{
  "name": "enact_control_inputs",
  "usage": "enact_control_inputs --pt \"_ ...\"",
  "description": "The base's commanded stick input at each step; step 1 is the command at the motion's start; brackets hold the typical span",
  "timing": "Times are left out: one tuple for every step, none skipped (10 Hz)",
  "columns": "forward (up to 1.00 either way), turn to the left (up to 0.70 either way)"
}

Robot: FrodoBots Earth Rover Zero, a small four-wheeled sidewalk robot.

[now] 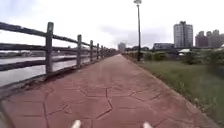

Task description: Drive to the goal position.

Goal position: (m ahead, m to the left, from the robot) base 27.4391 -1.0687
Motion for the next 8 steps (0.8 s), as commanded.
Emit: enact_control_inputs --pt "0.85 0.08" --pt "0.85 0.08" --pt "0.85 0.08" --pt "0.85 0.08" --pt "0.85 0.08" --pt "0.85 0.08" --pt "0.85 0.08" --pt "0.85 0.08"
